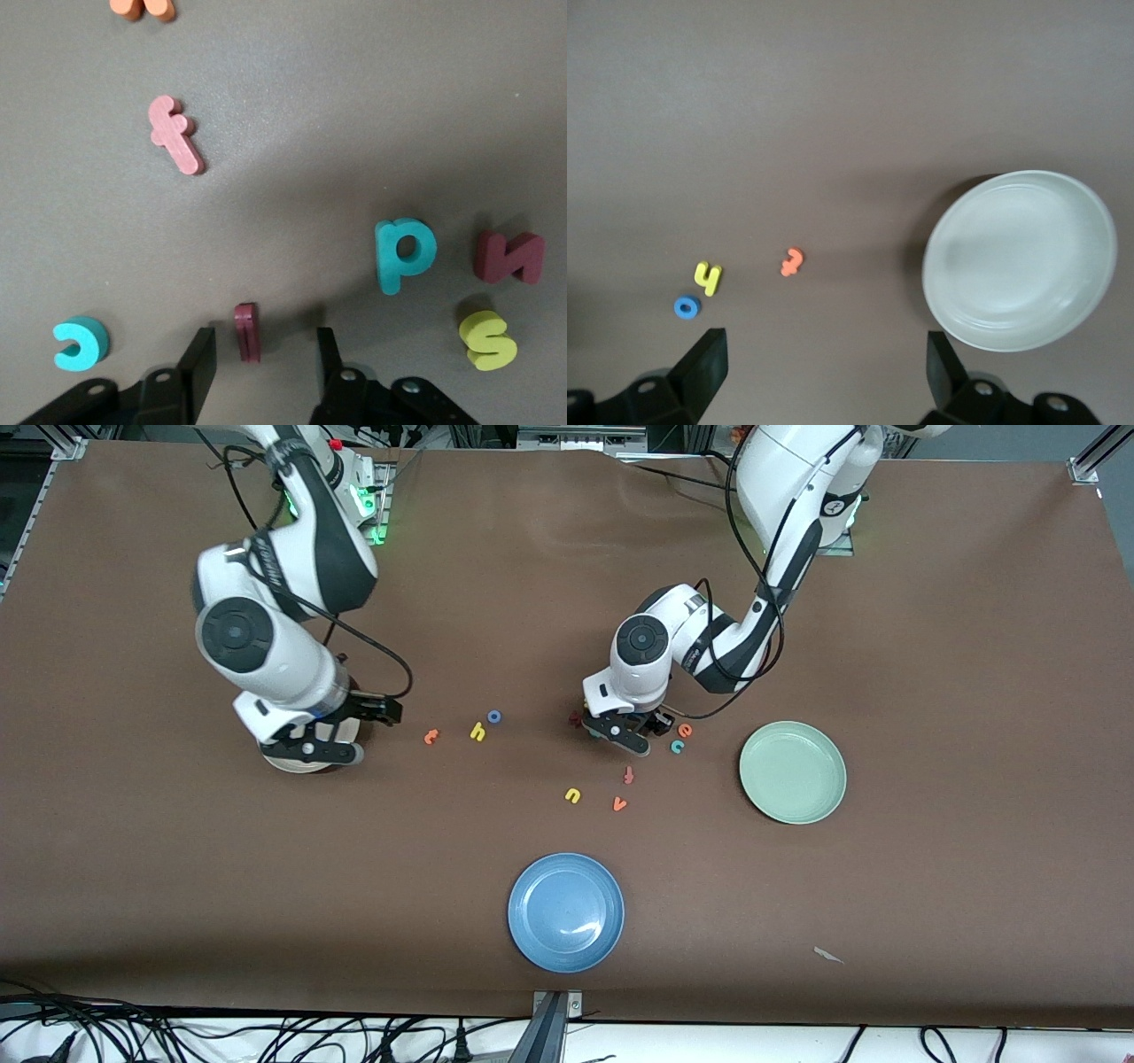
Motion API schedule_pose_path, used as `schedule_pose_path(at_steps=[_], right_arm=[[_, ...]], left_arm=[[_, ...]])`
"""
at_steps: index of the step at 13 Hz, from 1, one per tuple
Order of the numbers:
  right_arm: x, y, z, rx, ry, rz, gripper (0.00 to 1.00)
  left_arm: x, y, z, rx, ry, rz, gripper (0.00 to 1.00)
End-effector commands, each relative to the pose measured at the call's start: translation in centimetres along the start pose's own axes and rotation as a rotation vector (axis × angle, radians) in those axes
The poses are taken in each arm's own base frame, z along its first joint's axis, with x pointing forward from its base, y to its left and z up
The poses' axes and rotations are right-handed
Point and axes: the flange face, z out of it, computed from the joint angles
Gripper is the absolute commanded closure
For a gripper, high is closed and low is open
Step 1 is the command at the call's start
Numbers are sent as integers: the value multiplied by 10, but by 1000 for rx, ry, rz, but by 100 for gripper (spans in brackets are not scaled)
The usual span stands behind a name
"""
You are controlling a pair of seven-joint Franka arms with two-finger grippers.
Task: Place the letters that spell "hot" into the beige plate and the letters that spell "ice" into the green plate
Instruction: 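Grasp the maroon i with the left gripper while the right gripper reaches, then set the i on the green plate while the right gripper grasps the hook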
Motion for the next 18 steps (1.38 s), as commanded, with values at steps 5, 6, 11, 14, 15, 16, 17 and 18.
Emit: schedule_pose_path(at_steps=[5,6,11,14,15,16,17,18], right_arm=[[-11,-19,91,8,30,144,1],[-10,-21,103,12,38,164,1],[-19,-32,149,47,77,157,9],[-20,-31,164,34,58,160,23],[-23,-32,166,30,53,158,25],[-25,-33,169,29,48,155,33],[-28,-35,173,27,40,149,35],[-27,-36,175,29,44,151,35]], left_arm=[[2,-6,4,23,15,3,100],[4,-7,2,22,20,1,100],[10,-44,-44,44,-16,-15,100],[14,-111,-63,32,-46,79,100],[13,-132,-63,28,-54,96,100],[12,-152,-62,23,-58,118,100],[9,-172,-59,18,-66,137,100],[6,-193,-55,12,-73,151,100]])
